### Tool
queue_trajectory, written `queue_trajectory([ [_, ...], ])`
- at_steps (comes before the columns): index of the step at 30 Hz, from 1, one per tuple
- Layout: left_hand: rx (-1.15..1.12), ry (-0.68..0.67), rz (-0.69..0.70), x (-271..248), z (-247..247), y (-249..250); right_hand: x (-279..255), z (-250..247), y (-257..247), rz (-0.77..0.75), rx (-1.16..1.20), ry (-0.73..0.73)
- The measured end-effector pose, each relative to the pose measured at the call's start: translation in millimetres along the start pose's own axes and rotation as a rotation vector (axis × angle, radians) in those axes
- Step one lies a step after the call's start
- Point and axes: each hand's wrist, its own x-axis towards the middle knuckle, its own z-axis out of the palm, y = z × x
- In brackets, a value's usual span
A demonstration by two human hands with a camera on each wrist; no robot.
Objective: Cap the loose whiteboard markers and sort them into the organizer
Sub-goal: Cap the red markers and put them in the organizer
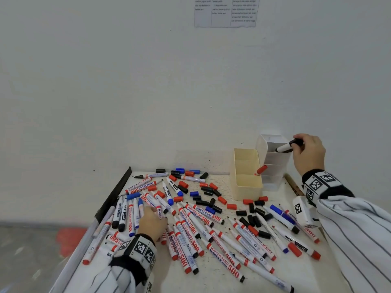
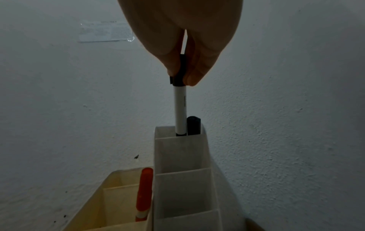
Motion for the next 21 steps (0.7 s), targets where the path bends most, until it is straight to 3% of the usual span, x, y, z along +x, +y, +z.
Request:
queue_trajectory([
  [7,-0.129,-0.072,0.087,-5,-9,11,3,15,11,0.061,-0.151,-0.088],
  [12,-0.168,-0.132,0.102,-10,-15,12,0,26,17,0.139,-0.286,-0.264],
  [16,-0.184,-0.117,0.095,-12,-19,10,-7,28,8,0.173,-0.272,-0.285],
  [19,-0.283,-0.117,0.042,-12,-20,8,-17,28,-12,0.113,-0.187,-0.212],
  [21,-0.33,-0.118,0.027,-11,-20,7,-27,31,-31,0.079,-0.096,-0.242],
])
